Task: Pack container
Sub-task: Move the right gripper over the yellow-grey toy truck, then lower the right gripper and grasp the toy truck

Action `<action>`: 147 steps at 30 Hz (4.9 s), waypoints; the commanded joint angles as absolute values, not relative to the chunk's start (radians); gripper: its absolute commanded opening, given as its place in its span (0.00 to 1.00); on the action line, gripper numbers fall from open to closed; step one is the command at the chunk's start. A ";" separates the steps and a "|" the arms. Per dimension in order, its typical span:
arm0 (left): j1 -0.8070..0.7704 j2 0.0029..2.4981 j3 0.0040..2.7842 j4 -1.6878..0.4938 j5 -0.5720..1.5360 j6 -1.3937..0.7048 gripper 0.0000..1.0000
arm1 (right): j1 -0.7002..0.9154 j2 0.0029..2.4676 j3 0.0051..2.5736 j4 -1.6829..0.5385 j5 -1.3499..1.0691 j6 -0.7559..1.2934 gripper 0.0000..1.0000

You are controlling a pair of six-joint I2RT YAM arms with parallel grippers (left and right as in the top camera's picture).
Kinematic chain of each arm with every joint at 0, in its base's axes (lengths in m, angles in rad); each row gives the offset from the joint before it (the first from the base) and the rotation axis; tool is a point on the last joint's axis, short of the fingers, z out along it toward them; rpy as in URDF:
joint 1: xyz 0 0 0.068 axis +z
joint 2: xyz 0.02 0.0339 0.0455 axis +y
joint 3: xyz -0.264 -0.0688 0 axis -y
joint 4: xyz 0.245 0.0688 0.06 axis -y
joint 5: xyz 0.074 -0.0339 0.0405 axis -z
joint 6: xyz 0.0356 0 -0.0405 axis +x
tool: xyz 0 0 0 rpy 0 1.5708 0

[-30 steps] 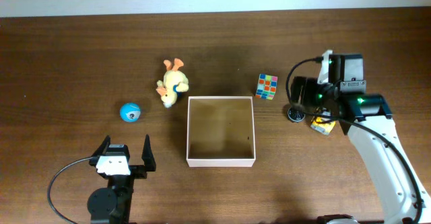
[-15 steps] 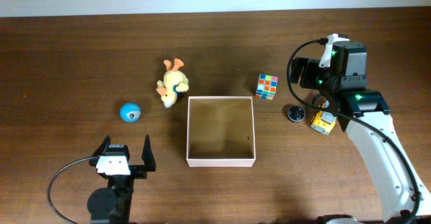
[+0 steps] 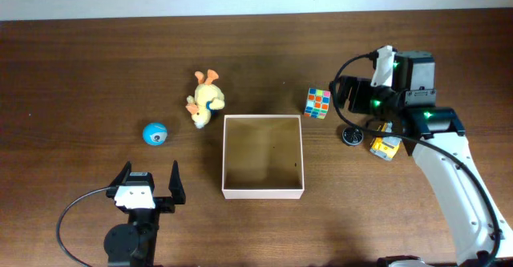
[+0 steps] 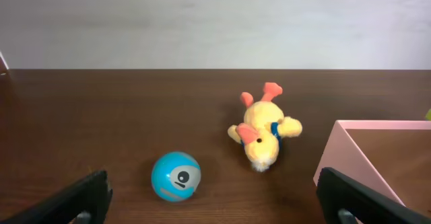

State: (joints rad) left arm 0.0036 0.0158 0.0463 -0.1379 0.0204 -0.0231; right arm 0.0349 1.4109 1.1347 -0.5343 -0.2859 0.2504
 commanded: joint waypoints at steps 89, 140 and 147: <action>0.010 0.012 0.036 -0.135 0.035 -0.029 0.99 | -0.269 1.727 1.199 -0.870 -0.075 0.263 1.00; 0.010 0.012 0.036 -0.135 0.035 -0.029 0.99 | -0.269 1.837 1.178 -0.786 -0.100 0.160 0.48; 0.010 0.012 0.036 -0.135 0.035 -0.029 0.99 | -0.269 1.837 1.196 -0.814 -0.101 0.152 0.47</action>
